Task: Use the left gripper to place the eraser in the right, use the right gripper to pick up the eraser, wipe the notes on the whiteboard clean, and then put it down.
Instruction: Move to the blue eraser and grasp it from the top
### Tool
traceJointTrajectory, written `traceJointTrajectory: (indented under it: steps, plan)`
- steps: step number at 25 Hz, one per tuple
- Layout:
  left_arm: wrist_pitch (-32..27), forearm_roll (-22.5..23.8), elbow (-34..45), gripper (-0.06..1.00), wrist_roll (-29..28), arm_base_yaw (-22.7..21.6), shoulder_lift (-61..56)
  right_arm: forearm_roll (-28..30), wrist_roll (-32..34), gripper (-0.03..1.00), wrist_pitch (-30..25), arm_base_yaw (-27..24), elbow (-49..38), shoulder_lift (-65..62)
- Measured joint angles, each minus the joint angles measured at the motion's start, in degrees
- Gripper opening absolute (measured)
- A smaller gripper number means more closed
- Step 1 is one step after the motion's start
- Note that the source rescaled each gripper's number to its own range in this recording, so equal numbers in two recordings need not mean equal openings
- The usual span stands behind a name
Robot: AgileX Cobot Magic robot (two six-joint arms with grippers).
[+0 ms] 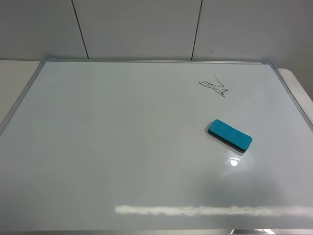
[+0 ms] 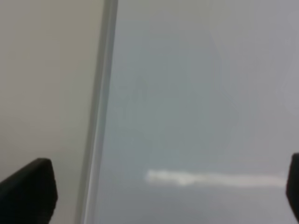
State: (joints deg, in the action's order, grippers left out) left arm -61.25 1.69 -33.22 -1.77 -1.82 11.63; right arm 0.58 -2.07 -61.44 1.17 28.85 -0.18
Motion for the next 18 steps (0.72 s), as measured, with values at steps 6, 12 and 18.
traceJointTrajectory:
  steps: [6, 12, 18]
  plan:
    - [0.06, 2.65, 3.83, 1.0, -1.36, 0.52, -7.25, 0.0, 0.0, 1.0, 0.0, 0.0, 0.0, 0.0]
    - [0.39, 3.29, 4.13, 1.0, -2.45, 0.56, -11.55, 0.0, 0.0, 1.0, 0.0, 0.0, 0.0, 0.0]
    - [0.39, 3.66, 4.13, 1.0, -2.5, 3.81, -11.94, 0.0, 0.0, 1.0, 0.0, 0.0, 0.0, 0.0]
